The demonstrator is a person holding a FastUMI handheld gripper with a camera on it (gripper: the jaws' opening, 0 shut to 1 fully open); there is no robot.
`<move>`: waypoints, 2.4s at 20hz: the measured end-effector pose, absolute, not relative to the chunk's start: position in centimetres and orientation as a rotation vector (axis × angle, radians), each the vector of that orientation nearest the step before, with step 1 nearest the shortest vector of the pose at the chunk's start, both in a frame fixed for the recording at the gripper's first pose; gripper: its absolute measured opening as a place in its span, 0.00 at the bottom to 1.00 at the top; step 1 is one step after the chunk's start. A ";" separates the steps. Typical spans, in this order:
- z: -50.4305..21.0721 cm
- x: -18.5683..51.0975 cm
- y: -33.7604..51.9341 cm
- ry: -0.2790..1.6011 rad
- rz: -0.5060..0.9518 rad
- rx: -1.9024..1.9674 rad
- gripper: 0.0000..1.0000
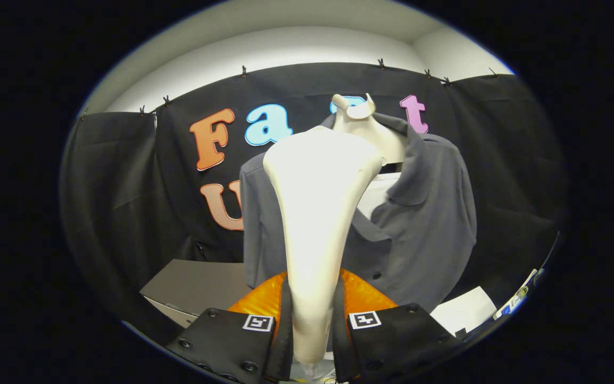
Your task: Iron the clothes twice with a garment steamer, once on the left side and once on the right side.
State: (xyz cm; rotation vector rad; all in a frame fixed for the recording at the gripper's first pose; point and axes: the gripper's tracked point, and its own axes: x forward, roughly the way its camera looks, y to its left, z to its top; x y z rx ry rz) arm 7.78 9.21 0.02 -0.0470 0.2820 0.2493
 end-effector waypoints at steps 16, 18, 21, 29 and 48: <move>-6.2 11.2 5.9 0.357 0.316 -0.005 0.38; -7.3 11.4 6.1 0.377 0.337 -0.009 0.38; -9.0 11.6 6.0 0.399 0.353 -0.036 0.38; -14.1 11.6 7.0 0.497 0.380 -0.077 0.38; -26.0 8.6 5.9 0.725 0.353 -0.104 0.38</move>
